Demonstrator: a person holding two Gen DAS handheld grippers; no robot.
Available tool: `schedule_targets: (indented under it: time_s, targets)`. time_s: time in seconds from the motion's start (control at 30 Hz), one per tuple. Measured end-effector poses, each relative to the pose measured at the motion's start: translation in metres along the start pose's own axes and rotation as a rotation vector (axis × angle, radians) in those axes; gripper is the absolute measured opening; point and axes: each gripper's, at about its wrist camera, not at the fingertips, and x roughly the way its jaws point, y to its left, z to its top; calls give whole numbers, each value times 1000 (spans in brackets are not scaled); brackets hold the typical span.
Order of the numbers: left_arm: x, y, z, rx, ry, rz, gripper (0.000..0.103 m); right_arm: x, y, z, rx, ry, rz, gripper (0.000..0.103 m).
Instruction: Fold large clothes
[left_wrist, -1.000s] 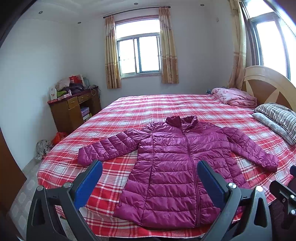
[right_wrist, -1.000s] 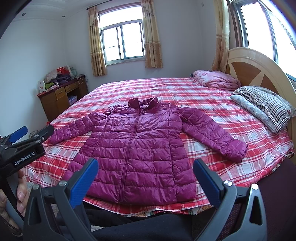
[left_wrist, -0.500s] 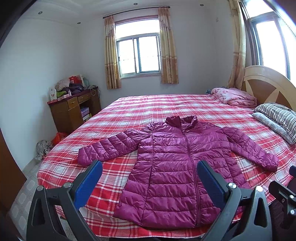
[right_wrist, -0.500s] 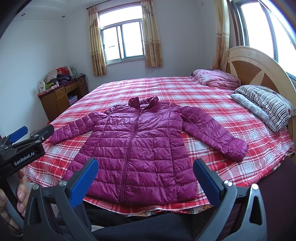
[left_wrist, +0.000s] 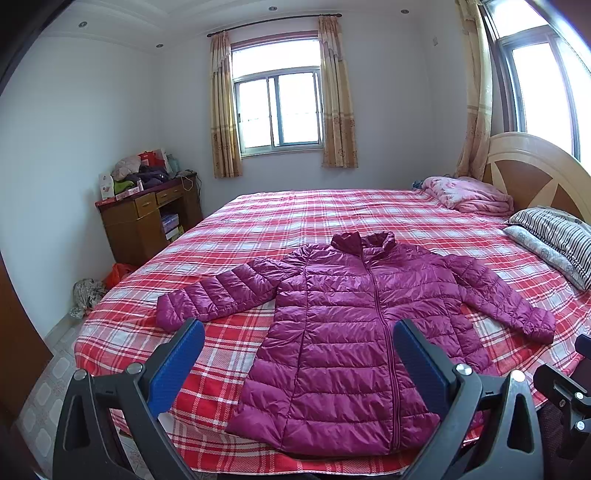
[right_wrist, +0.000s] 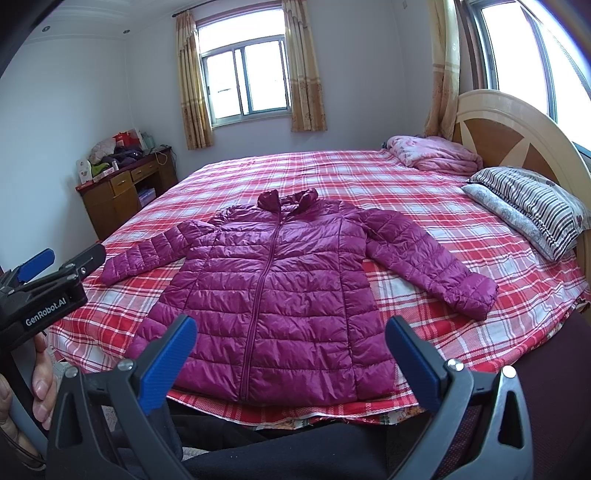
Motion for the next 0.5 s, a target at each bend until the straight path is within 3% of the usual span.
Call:
schedule_targets:
  time_s: [0.5]
  targets:
    - [0,2,0,0,-1,-1,102,1,0,-2,1,3,0,103]
